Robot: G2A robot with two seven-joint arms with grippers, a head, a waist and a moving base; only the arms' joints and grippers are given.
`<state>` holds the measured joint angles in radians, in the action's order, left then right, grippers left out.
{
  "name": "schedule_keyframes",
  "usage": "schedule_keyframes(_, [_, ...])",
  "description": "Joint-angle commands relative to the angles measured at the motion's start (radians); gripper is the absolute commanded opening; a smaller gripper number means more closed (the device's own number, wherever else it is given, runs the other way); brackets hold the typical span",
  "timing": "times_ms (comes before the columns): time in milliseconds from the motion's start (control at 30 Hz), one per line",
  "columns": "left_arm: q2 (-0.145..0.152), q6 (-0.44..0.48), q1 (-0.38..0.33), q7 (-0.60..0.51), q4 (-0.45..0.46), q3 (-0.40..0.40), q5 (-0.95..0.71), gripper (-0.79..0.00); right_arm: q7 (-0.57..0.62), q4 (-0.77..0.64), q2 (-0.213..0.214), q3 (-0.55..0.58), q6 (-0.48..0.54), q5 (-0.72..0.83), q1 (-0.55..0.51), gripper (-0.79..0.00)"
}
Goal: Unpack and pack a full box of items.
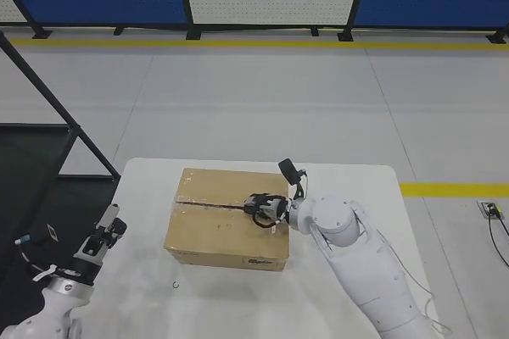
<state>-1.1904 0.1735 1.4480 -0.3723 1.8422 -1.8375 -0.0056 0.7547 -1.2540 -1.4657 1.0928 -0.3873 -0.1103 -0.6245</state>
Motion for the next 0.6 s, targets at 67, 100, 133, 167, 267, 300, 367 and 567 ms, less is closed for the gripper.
schedule_keyframes(67, [0.001,0.0,0.0,-0.001,0.004,0.002,-0.002,0.0,0.005,-0.036,0.014,0.041,-0.008,-0.007,-0.036,-0.785])
schedule_keyframes(100, [0.001,0.001,0.0,0.0,0.004,0.002,-0.002,0.0,0.007,-0.046,0.017,0.051,-0.008,-0.007,-0.047,-0.785])
schedule_keyframes(133, [0.002,0.001,0.0,0.0,0.004,0.002,-0.002,0.0,0.009,-0.056,0.021,0.06,-0.01,-0.007,-0.057,-0.785])
schedule_keyframes(167, [0.002,0.001,-0.001,0.0,0.004,0.002,-0.002,0.0,0.007,-0.067,0.024,0.071,-0.01,-0.008,-0.067,-0.785])
schedule_keyframes(267, [0.003,0.001,-0.002,0.0,0.003,0.002,-0.003,0.0,0.018,-0.103,0.034,0.099,-0.011,-0.01,-0.097,-0.785])
schedule_keyframes(300, [0.004,0.0,-0.003,0.0,0.002,0.002,-0.003,0.0,0.019,-0.117,0.038,0.107,-0.011,-0.013,-0.108,-0.785])
schedule_keyframes(367, [0.004,-0.001,-0.005,-0.001,0.001,0.004,-0.001,0.0,0.017,-0.145,0.044,0.124,-0.011,-0.016,-0.131,-0.785])
schedule_keyframes(567, [0.006,-0.004,-0.008,0.001,0.009,0.011,0.004,0.0,-0.005,-0.201,0.061,0.184,-0.023,-0.021,-0.185,-0.785])
